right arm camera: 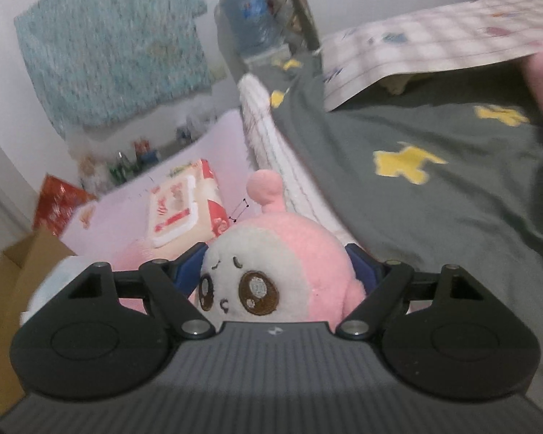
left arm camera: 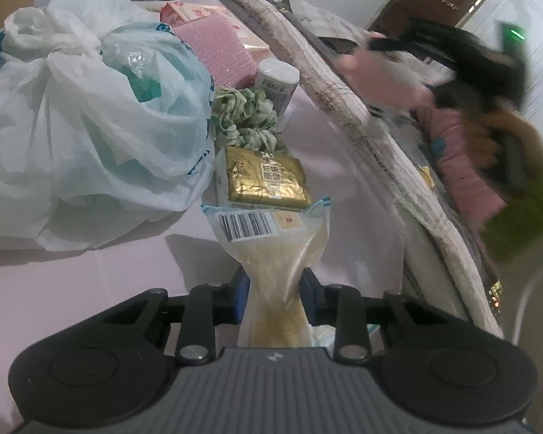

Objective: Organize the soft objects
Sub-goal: 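Lift the snack packet with the left gripper while the right gripper lifts the pink plush toy, then release the plush toy into the cardboard box with the right gripper while the left gripper carries the packet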

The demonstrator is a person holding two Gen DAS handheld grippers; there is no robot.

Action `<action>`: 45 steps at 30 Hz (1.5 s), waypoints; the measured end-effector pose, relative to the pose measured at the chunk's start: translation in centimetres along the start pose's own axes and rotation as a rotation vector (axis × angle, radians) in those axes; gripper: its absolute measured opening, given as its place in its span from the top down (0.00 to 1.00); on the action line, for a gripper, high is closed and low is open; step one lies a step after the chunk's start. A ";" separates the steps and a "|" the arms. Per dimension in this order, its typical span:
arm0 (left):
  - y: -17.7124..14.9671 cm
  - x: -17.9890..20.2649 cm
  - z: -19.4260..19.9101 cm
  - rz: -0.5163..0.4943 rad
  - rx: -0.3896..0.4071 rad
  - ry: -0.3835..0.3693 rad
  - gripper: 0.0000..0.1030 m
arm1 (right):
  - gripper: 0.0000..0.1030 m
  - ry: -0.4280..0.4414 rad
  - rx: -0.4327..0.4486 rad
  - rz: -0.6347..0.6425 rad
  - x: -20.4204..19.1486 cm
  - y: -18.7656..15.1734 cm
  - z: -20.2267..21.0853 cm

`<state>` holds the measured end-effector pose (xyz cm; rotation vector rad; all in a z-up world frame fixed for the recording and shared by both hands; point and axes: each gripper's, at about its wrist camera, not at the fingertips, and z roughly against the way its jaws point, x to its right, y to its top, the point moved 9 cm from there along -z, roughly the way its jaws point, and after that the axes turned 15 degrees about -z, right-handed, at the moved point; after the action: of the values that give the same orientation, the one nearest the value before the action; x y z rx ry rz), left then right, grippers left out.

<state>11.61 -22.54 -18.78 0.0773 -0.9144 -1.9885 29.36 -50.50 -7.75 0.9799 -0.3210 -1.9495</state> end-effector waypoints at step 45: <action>-7.3 -23.0 40.5 0.419 0.550 0.717 0.73 | 0.21 0.393 -0.730 0.064 -47.8 -34.0 -4.2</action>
<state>3.84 20.32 -0.70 0.7880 -0.8691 -1.1393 25.11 8.07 -5.35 0.8086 0.5436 -1.5696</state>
